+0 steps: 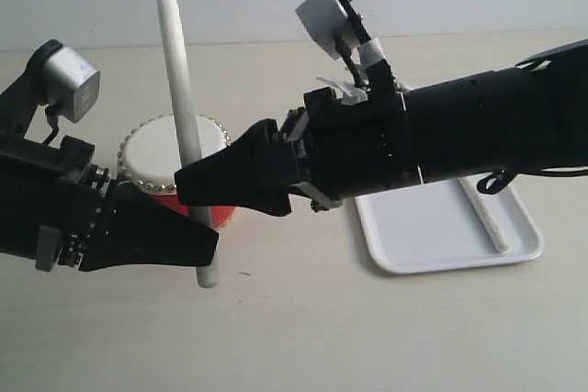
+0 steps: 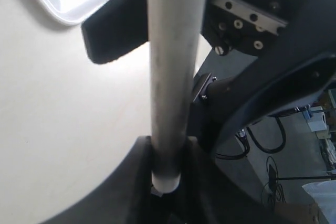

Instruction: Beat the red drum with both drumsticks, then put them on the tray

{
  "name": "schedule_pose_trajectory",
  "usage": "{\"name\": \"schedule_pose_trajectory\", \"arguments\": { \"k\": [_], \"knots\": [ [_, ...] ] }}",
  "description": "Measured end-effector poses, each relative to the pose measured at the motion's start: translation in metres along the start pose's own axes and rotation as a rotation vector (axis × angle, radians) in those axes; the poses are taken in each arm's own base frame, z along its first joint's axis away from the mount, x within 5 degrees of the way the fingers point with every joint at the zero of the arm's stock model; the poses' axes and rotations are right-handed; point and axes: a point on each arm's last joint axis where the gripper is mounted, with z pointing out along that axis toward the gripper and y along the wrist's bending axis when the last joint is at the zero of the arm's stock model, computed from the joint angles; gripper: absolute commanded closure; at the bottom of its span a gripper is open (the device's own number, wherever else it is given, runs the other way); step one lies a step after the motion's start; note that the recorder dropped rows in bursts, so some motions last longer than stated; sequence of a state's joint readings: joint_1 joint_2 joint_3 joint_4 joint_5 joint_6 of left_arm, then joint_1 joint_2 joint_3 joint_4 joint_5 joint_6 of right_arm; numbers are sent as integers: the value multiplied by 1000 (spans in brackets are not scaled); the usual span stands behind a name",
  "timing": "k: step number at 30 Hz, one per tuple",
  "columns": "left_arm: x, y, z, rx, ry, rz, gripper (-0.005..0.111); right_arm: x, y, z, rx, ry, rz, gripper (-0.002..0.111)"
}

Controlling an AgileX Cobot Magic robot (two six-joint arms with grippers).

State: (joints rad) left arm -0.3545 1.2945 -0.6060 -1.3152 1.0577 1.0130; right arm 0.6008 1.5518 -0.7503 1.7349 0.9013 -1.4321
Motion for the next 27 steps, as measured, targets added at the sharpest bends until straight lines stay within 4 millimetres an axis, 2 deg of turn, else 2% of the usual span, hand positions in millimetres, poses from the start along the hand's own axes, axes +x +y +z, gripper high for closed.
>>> {"name": "schedule_pose_trajectory", "arguments": {
  "k": [6,22,25,27],
  "knots": [
    [0,0,0,3,-5,-4,107,-9,3,0,-7,-19,-21,49],
    [-1,0,0,-3,-15,-7,107,-3,-5,8,-35,15,46,49],
    [-2,1,0,-7,-18,-7,107,-3,-4,7,-45,16,46,54],
    [-2,1,0,-8,-19,-5,107,-2,-3,7,-55,18,46,62]
  ]
}}
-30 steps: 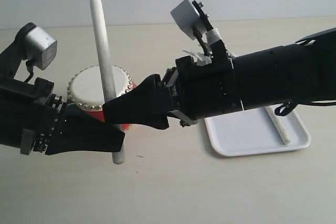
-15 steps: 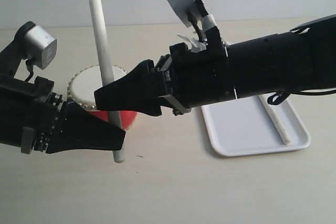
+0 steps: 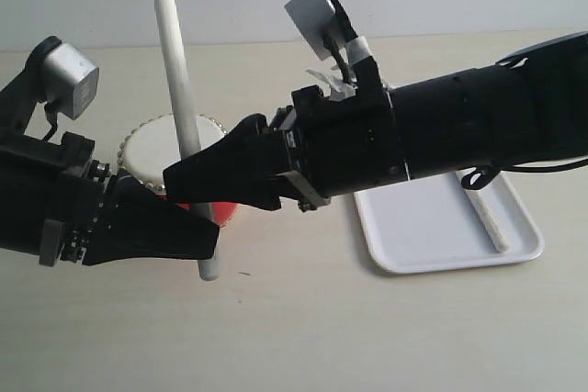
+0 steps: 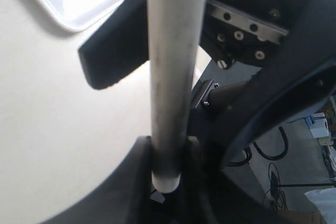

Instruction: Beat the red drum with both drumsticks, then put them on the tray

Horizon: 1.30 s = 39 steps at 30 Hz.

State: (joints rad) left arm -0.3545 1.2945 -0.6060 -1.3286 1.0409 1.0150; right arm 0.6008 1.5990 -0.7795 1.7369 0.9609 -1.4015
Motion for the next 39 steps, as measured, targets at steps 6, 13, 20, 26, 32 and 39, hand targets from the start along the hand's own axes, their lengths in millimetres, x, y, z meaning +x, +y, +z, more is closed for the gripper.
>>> {"name": "schedule_pose_trajectory", "arguments": {
  "k": [6,13,20,26,32,39],
  "knots": [
    [0,0,0,0,0,2,107,1,3,0,-32,6,0,93],
    [0,-1,0,8,5,12,97,1,4,0,-55,10,-42,108],
    [0,-1,0,7,4,17,49,1,5,0,-65,12,-48,108],
    [0,0,0,-2,-1,17,45,0,0,0,-18,4,-37,108],
    [0,0,0,-3,0,17,54,-13,-23,-23,100,-85,46,108],
    [3,-2,-24,-78,-24,46,106,-35,-58,-85,418,-19,186,108]
  ]
}}
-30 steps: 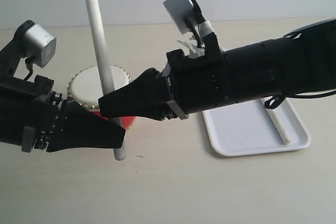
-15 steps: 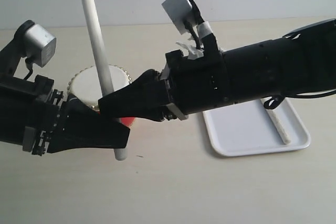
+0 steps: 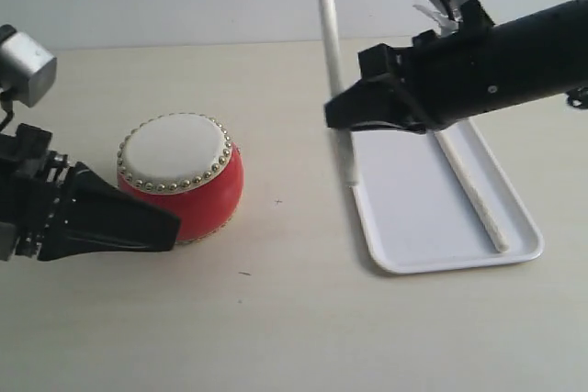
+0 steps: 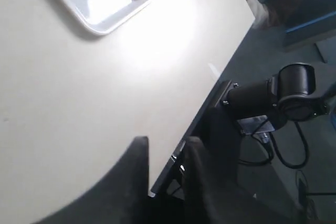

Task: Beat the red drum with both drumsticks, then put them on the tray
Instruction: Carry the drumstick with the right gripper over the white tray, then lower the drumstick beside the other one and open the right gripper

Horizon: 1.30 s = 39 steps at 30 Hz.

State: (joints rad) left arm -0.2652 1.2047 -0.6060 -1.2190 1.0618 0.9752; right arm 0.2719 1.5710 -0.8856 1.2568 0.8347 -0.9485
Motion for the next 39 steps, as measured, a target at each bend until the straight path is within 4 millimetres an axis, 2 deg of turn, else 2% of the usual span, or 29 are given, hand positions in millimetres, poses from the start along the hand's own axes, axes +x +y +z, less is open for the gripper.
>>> {"name": "schedule_pose_trajectory", "arguments": {
  "k": [7,11,17,26,34,39],
  "knots": [
    [1,-10,-23,-61,-84,63,107,-6,-33,-24,449,160,86,108],
    [1,-14,-26,-66,-107,76,107,2,-56,-20,606,238,171,108],
    [0,-14,-27,-67,-125,67,107,17,-84,3,648,369,290,108],
    [1,-15,-27,-56,-114,49,107,24,-108,21,679,414,302,108],
    [1,-15,-27,-62,-114,51,107,0,-107,20,693,365,239,108],
    [0,-14,-27,-69,-119,51,107,1,-111,23,694,382,245,108]
  ]
}}
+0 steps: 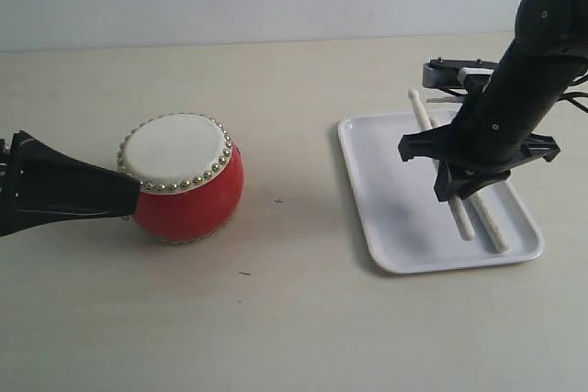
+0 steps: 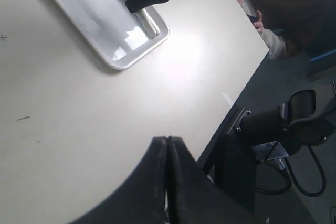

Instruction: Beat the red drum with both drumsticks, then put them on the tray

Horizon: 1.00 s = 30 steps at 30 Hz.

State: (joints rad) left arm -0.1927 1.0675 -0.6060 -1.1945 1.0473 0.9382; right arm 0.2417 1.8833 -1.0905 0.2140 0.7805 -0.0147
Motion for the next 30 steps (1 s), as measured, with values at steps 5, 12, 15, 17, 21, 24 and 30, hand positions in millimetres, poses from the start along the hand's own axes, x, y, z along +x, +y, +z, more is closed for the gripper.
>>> {"name": "schedule_pose_trajectory", "arguments": {
  "k": [5,12,15,17,21,24,30],
  "knots": [
    [0,0,0,-3,0,1,107,1,-2,15,6,47,7,106],
    [0,0,0,-3,0,1,107,-1,-3,17,7,30,7,85],
    [0,0,0,-4,-1,1,107,-1,-3,17,7,30,7,78],
    [0,1,0,-7,-3,1,107,0,-3,17,7,40,7,75],
    [0,1,0,-10,-3,2,107,3,-3,16,8,75,6,75],
    [0,1,0,-10,-3,2,107,4,-2,10,8,69,0,85],
    [0,3,-5,-48,-14,10,107,7,2,-61,52,-179,-90,108]
  ]
}}
